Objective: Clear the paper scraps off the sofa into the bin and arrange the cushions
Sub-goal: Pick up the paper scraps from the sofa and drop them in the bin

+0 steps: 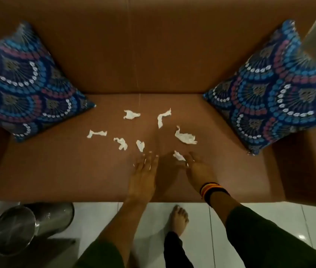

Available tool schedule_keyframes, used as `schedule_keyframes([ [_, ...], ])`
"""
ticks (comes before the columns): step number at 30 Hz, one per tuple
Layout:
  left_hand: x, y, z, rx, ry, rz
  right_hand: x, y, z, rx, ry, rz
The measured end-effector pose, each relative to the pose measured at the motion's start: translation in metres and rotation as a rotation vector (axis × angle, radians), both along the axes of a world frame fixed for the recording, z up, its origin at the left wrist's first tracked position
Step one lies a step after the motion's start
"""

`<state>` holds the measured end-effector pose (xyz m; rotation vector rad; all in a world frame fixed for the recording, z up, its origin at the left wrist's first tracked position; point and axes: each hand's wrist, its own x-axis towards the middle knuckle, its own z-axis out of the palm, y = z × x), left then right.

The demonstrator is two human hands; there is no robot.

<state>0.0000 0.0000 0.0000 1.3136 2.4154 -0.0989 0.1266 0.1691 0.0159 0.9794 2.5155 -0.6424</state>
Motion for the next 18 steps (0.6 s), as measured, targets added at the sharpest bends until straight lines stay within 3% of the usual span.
schedule_keyframes([
  [3, -0.003, -0.007, -0.039, -0.133, 0.046, -0.006, -0.006, 0.006, -0.042, 0.031, -0.055, 0.126],
  [9, -0.021, -0.004, -0.08, -0.127, 0.051, 0.022, -0.014, 0.008, -0.086, 0.165, -0.072, 0.303],
  [15, -0.023, -0.002, -0.066, -0.075, -0.009, 0.016, 0.006, 0.008, -0.078, 0.084, -0.068, 0.287],
  [18, -0.035, 0.011, -0.05, -0.036, -0.049, 0.107, -0.004, 0.029, -0.062, 0.091, 0.041, 0.175],
])
